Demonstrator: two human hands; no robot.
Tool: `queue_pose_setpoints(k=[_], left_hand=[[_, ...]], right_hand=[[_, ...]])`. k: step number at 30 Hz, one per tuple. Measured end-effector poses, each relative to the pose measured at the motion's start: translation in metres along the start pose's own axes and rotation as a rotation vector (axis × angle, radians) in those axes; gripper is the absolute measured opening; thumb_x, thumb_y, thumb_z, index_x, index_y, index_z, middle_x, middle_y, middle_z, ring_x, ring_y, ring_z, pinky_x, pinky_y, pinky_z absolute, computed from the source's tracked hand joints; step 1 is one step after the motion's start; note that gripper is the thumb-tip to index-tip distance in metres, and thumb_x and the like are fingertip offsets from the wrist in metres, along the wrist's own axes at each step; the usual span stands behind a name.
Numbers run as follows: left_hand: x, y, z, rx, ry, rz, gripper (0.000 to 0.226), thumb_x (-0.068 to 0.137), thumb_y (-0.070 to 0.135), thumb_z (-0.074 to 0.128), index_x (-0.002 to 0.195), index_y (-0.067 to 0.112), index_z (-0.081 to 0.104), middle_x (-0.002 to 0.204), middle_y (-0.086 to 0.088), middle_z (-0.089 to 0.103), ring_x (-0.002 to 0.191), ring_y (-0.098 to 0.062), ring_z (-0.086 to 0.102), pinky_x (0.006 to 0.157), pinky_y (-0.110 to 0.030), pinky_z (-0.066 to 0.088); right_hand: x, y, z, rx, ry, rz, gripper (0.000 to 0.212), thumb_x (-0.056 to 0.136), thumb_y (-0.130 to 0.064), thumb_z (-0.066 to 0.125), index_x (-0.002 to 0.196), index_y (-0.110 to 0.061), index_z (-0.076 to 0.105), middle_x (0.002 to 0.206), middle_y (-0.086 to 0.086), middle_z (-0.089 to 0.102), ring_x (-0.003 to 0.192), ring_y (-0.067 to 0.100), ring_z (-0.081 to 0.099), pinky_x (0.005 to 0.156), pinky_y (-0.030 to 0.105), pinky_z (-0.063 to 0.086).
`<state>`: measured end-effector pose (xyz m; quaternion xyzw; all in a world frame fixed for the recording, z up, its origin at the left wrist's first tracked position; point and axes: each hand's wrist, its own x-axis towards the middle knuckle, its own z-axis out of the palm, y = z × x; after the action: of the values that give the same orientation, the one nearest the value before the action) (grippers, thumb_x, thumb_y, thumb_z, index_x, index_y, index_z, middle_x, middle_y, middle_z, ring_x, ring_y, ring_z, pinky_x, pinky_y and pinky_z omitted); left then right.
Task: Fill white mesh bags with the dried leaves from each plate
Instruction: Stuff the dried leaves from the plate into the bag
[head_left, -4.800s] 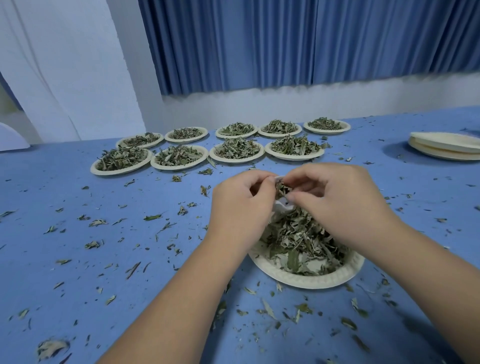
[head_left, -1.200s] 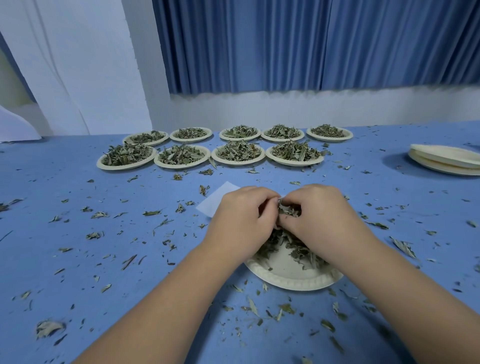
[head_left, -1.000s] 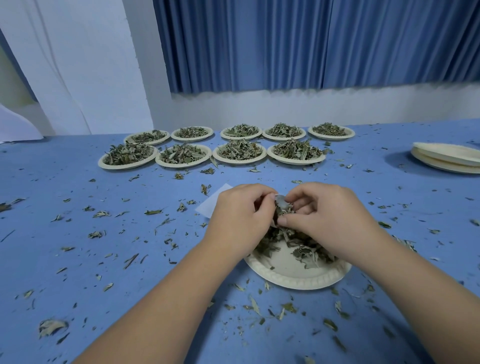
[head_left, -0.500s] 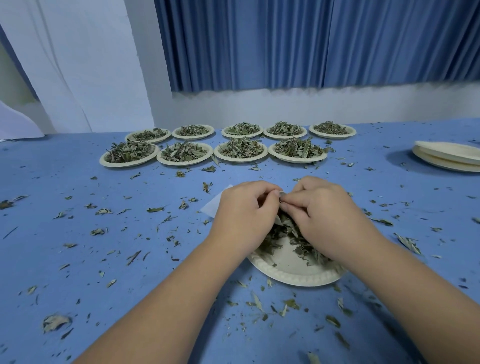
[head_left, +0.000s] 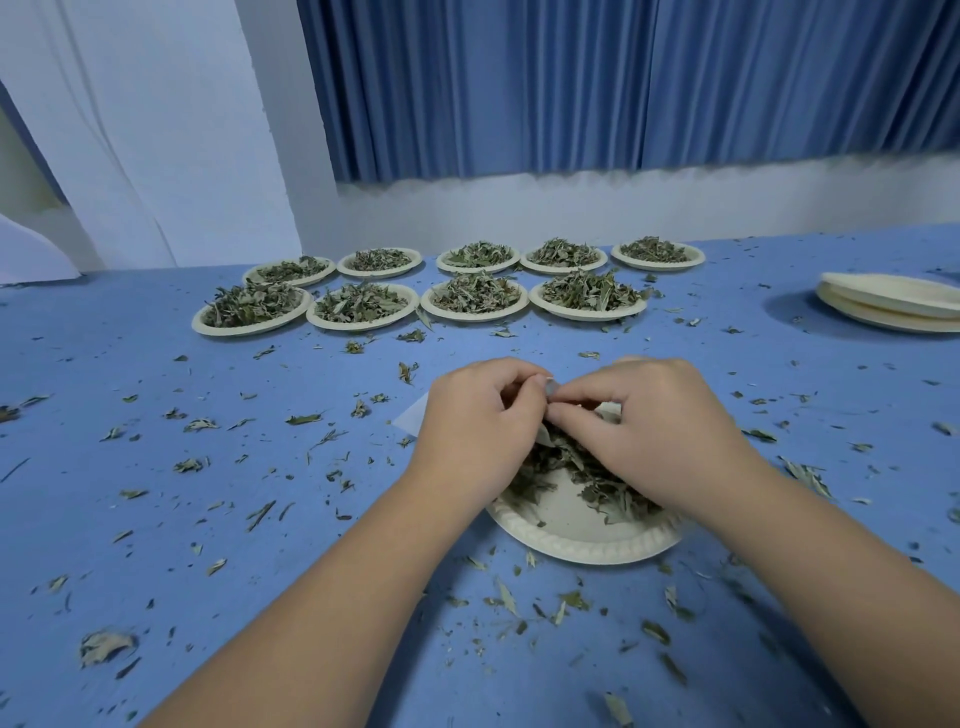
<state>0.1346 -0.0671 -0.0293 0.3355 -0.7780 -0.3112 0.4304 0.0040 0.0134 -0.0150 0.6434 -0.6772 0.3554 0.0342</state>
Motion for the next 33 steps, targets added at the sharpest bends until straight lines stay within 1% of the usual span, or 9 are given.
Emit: queue_pose_setpoints(k=[3, 6, 9, 11, 16, 19, 24, 27, 33], left_hand=[[-0.001, 0.001, -0.001, -0.023, 0.019, -0.022, 0.019, 0.092, 0.019, 0.06, 0.085, 0.026, 0.076, 0.069, 0.018, 0.068, 0.064, 0.007, 0.059, 0.055, -0.008, 0.041], [-0.001, 0.0, -0.002, -0.023, 0.024, -0.04, 0.019, 0.093, 0.021, 0.059, 0.088, 0.025, 0.076, 0.071, 0.012, 0.069, 0.066, 0.0, 0.059, 0.056, -0.013, 0.044], [0.0, -0.001, -0.002, -0.021, 0.033, -0.053, 0.018, 0.093, 0.022, 0.059, 0.087, 0.025, 0.076, 0.067, 0.011, 0.067, 0.06, 0.002, 0.056, 0.052, -0.01, 0.04], [0.0, -0.001, -0.002, -0.026, 0.036, -0.061, 0.019, 0.093, 0.022, 0.059, 0.086, 0.027, 0.076, 0.067, 0.013, 0.067, 0.062, 0.003, 0.057, 0.052, -0.008, 0.04], [-0.001, 0.001, -0.003, -0.039, 0.018, -0.051, 0.026, 0.093, 0.021, 0.059, 0.075, 0.038, 0.067, 0.067, 0.019, 0.065, 0.052, 0.005, 0.053, 0.048, -0.007, 0.037], [-0.001, 0.001, -0.003, -0.05, 0.025, -0.051, 0.025, 0.093, 0.02, 0.059, 0.076, 0.035, 0.069, 0.07, 0.017, 0.066, 0.054, 0.006, 0.054, 0.05, -0.007, 0.038], [0.0, 0.0, -0.002, -0.034, 0.03, -0.039, 0.019, 0.093, 0.021, 0.059, 0.083, 0.029, 0.073, 0.07, 0.018, 0.066, 0.06, 0.008, 0.057, 0.053, -0.006, 0.04], [0.0, -0.002, -0.001, -0.005, 0.026, -0.019, 0.018, 0.093, 0.022, 0.059, 0.086, 0.025, 0.075, 0.069, 0.019, 0.066, 0.061, 0.006, 0.056, 0.053, -0.007, 0.039], [-0.001, 0.0, 0.001, 0.058, 0.022, 0.063, 0.017, 0.093, 0.019, 0.06, 0.091, 0.021, 0.077, 0.067, 0.022, 0.062, 0.068, 0.008, 0.056, 0.059, -0.005, 0.038]], right_hand=[[-0.001, 0.004, -0.008, 0.0, -0.04, -0.092, 0.017, 0.08, -0.033, 0.07, 0.095, -0.036, 0.075, 0.096, -0.023, 0.069, 0.099, 0.009, 0.056, 0.088, 0.018, 0.039], [0.001, 0.01, -0.017, 0.072, -0.106, -0.057, 0.024, 0.075, -0.042, 0.072, 0.098, -0.043, 0.071, 0.109, -0.031, 0.058, 0.11, -0.001, 0.048, 0.095, 0.017, 0.033], [0.001, 0.018, -0.023, 0.08, -0.19, 0.008, 0.037, 0.068, -0.054, 0.072, 0.102, -0.051, 0.06, 0.115, -0.034, 0.047, 0.109, -0.015, 0.041, 0.088, 0.009, 0.03], [0.001, 0.021, -0.024, 0.032, -0.233, 0.039, 0.053, 0.062, -0.06, 0.073, 0.109, -0.05, 0.051, 0.114, -0.034, 0.04, 0.108, -0.018, 0.04, 0.086, 0.013, 0.034], [0.0, 0.019, -0.015, -0.078, -0.278, 0.084, 0.076, 0.053, -0.064, 0.078, 0.112, -0.047, 0.034, 0.114, -0.026, 0.036, 0.098, -0.009, 0.051, 0.077, 0.021, 0.043], [0.0, 0.017, -0.009, -0.097, -0.236, 0.05, 0.068, 0.058, -0.058, 0.08, 0.108, -0.043, 0.037, 0.108, -0.026, 0.039, 0.092, -0.007, 0.051, 0.073, 0.021, 0.041], [-0.001, 0.015, -0.006, -0.055, -0.138, -0.003, 0.038, 0.071, -0.041, 0.079, 0.095, -0.041, 0.049, 0.098, -0.025, 0.046, 0.082, -0.001, 0.054, 0.072, 0.019, 0.046], [-0.002, 0.015, -0.005, -0.007, -0.096, -0.027, 0.03, 0.073, -0.035, 0.079, 0.095, -0.039, 0.058, 0.095, -0.022, 0.052, 0.084, -0.003, 0.053, 0.069, 0.01, 0.04], [-0.002, 0.012, -0.005, 0.061, 0.005, -0.041, 0.021, 0.075, -0.026, 0.079, 0.095, -0.028, 0.074, 0.089, -0.014, 0.064, 0.085, 0.0, 0.055, 0.073, 0.01, 0.039]])
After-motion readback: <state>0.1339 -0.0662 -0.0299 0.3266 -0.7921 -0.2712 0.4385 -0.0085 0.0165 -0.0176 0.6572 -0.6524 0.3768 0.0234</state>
